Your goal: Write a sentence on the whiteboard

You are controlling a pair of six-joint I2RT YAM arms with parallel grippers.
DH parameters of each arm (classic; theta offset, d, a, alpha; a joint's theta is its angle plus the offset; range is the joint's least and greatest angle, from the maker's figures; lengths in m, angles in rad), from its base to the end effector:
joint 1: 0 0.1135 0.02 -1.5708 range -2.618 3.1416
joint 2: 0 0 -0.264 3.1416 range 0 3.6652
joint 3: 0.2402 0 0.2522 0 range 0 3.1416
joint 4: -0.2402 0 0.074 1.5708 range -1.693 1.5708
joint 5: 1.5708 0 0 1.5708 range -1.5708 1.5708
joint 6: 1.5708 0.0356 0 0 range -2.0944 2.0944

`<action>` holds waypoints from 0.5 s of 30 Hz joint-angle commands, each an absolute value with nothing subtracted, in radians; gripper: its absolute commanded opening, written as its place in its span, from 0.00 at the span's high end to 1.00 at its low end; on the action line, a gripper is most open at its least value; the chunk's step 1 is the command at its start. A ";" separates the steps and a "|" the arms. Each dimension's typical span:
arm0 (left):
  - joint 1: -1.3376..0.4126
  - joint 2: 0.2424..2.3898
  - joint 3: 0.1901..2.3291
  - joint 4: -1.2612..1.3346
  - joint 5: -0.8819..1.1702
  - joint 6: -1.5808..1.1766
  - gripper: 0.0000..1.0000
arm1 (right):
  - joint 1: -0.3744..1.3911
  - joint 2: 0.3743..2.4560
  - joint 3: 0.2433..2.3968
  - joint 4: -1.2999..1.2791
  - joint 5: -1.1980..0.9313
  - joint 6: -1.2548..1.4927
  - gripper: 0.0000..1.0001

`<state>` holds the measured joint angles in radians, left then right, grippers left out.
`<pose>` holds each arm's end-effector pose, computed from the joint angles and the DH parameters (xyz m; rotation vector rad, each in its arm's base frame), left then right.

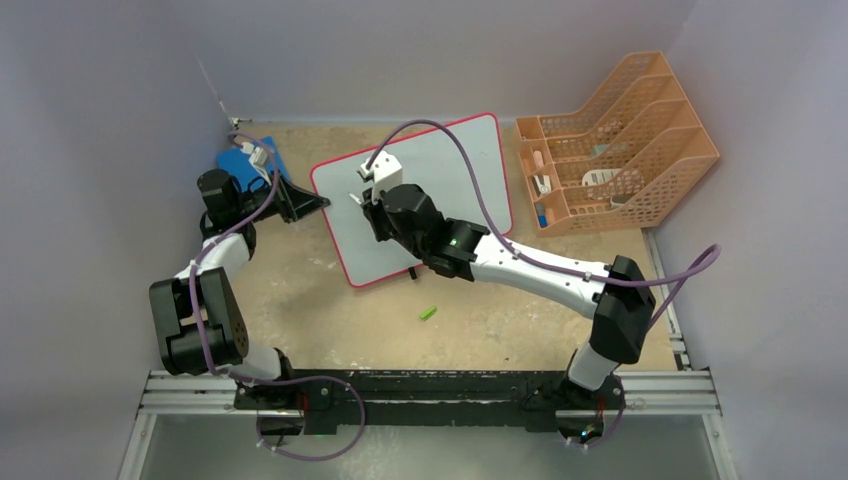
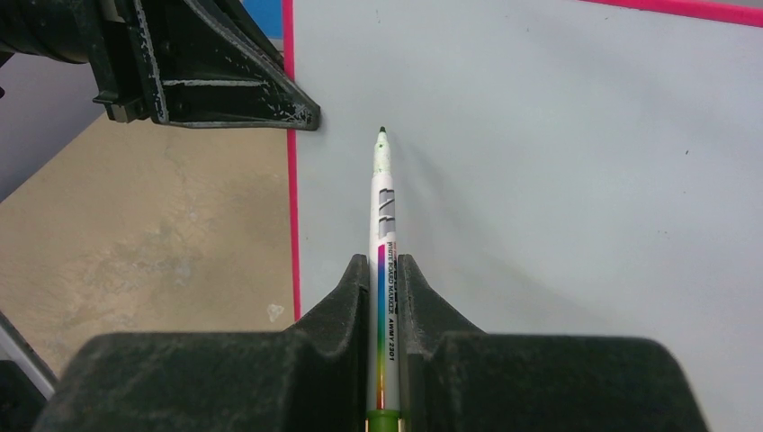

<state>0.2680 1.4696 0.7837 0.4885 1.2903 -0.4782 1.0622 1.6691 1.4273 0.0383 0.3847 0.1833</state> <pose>0.3014 0.0473 0.2510 0.3202 1.7623 -1.2720 0.2079 0.3454 0.3542 -0.4992 1.7226 0.5615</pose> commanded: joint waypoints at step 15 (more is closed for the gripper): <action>0.253 1.450 0.811 0.486 1.290 -0.439 1.00 | 1.068 1.683 1.486 0.039 0.407 0.202 1.00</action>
